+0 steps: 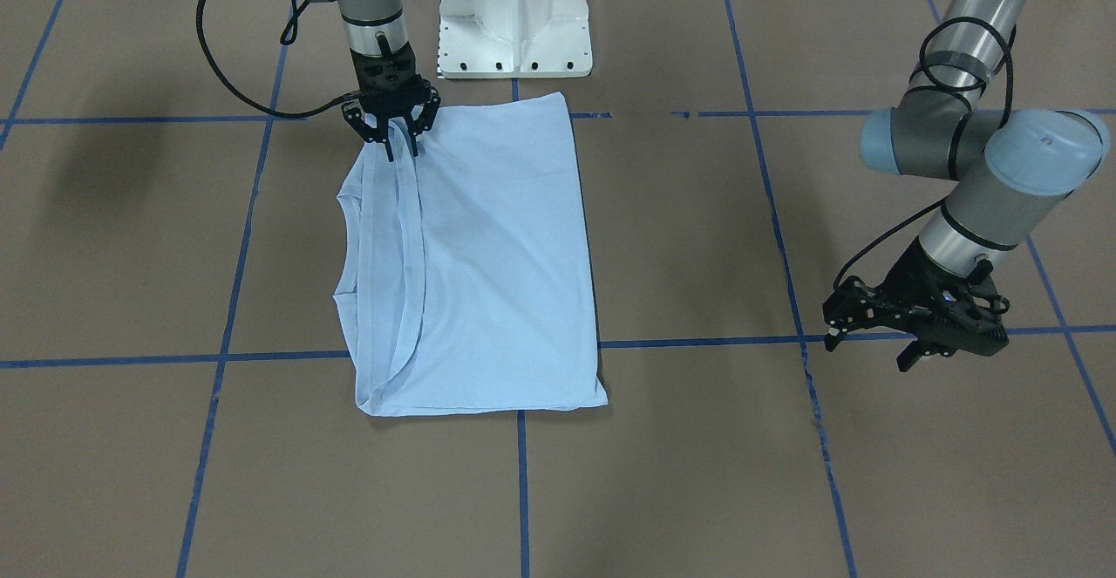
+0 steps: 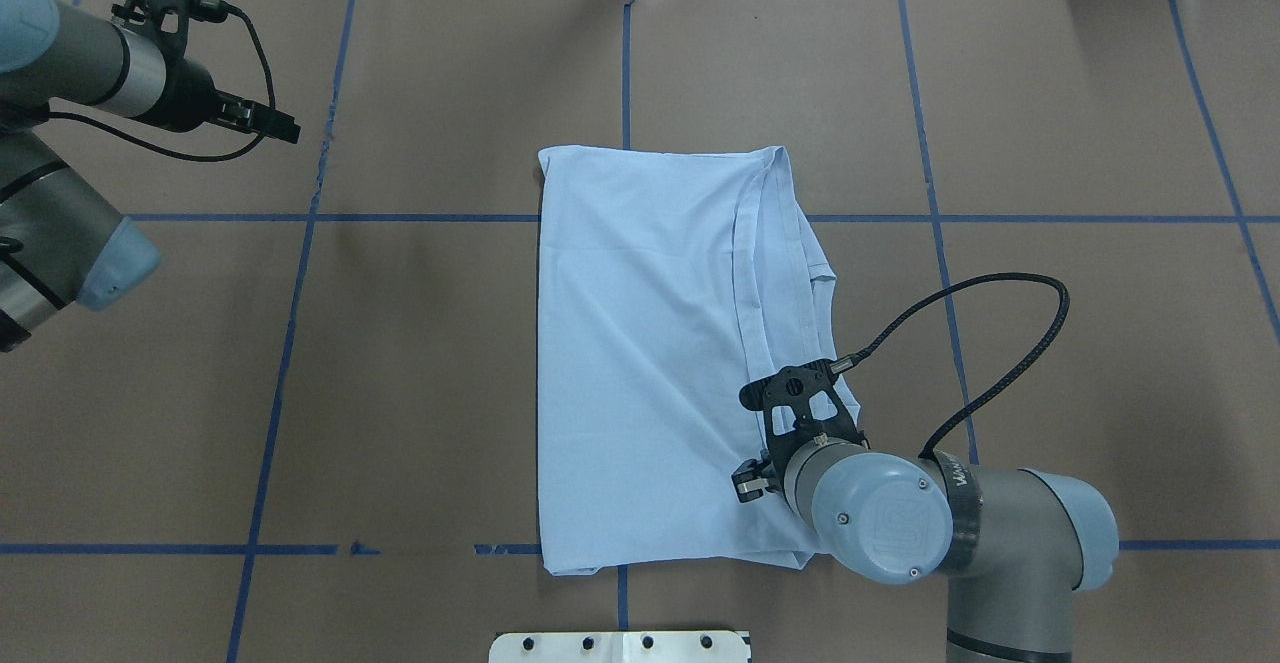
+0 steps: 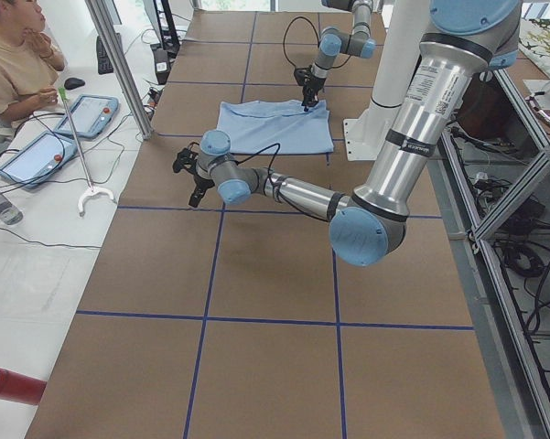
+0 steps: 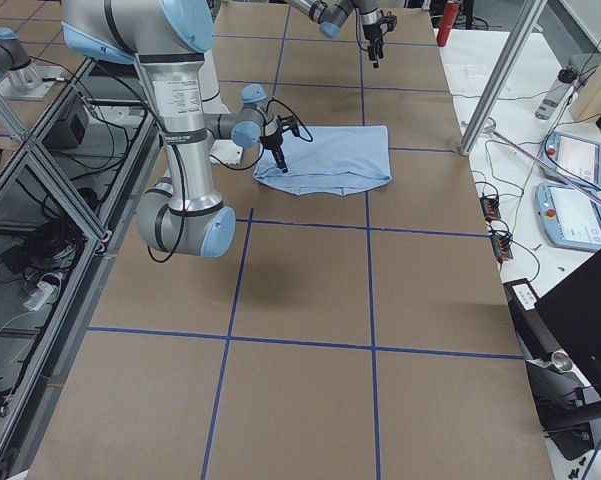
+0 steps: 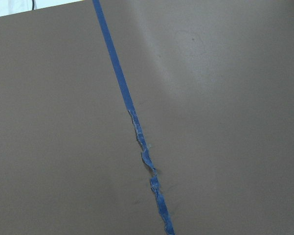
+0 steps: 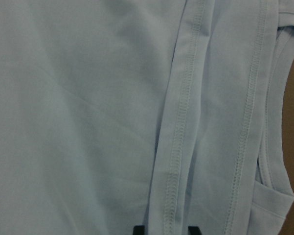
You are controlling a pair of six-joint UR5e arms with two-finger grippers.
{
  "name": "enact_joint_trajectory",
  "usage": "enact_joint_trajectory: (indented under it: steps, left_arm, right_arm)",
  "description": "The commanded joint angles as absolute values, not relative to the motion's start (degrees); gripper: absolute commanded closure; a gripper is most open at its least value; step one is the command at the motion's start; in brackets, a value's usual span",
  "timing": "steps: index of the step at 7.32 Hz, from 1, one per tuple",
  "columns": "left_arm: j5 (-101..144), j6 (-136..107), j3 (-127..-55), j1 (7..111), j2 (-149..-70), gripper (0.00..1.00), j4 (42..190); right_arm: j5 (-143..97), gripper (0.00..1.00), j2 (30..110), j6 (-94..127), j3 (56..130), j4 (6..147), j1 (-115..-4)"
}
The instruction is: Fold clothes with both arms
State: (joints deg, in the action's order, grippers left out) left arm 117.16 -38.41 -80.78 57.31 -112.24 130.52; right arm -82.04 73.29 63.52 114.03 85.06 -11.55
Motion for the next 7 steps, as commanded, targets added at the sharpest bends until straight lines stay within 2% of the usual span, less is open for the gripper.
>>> enact_joint_trajectory:
  steps: [1,3,4,5,6,7]
  left_arm:
    - [117.16,-38.41,-80.77,57.30,-112.24,0.00,130.52]
    - [117.16,-38.41,-80.68,57.22,-112.24,0.00,130.52]
    - [117.16,-38.41,-80.68,57.30,-112.24,0.00,130.52]
    - [117.16,-38.41,-80.77,57.22,-112.24,0.00,130.52]
    - [117.16,-38.41,-80.77,57.22,-112.24,0.00,130.52]
    - [117.16,-38.41,-80.77,57.22,-112.24,0.00,130.52]
  right_arm:
    - [-82.09,0.59,73.30,63.46,113.91,85.08,-10.90]
    - [-82.09,0.59,73.65,63.46,113.91,85.17,-10.46]
    - [-82.09,0.69,73.74,63.46,113.91,85.17,-10.37]
    - [-82.00,0.94,73.74,63.54,113.91,85.17,-10.37]
    - [-82.00,1.00,73.74,63.54,113.91,85.17,-10.46]
    - [-82.00,1.00,73.48,63.54,114.17,86.21,-10.46]
